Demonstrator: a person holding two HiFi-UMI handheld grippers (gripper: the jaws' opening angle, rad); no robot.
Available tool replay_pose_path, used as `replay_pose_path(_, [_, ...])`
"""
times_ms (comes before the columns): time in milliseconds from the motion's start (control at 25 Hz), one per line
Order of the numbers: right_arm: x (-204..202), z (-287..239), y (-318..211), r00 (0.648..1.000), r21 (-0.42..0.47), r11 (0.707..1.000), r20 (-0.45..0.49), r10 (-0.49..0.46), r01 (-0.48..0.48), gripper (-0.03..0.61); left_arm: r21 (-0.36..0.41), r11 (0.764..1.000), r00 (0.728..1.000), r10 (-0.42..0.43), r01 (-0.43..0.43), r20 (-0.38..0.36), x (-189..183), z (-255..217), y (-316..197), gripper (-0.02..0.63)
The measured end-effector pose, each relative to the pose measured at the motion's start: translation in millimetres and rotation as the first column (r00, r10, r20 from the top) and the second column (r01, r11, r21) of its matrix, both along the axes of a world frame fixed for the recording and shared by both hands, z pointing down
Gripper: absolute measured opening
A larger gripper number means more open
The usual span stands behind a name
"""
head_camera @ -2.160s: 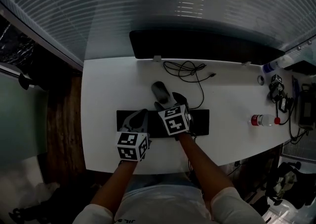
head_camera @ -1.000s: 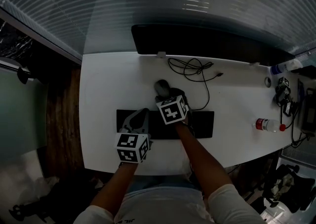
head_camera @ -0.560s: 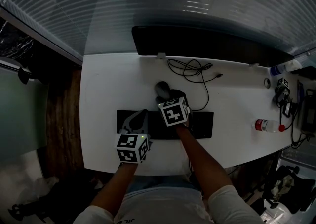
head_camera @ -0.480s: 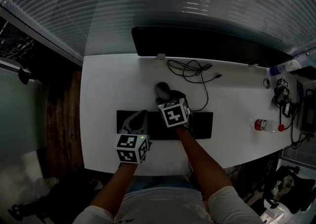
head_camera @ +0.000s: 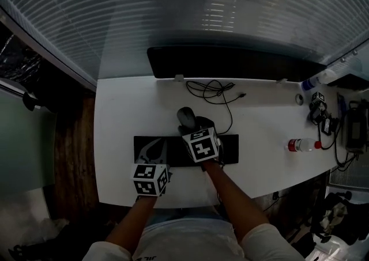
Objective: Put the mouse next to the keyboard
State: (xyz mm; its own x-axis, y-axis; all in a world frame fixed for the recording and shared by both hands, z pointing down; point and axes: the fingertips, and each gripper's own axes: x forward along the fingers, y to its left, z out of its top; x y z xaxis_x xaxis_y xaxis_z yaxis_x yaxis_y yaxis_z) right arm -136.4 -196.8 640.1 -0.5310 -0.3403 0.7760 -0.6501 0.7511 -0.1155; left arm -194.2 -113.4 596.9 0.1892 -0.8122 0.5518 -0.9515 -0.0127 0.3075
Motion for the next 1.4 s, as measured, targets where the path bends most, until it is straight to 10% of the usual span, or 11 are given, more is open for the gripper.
replay_pose_path(1400, [164.4,-74.7,86.3,0.965,0.061,0.964,0.042,0.258,-0.260,0.295,0.044,0.980,0.981,0.192,-0.192,0.011,112.2,-47.9,51.1,0.002])
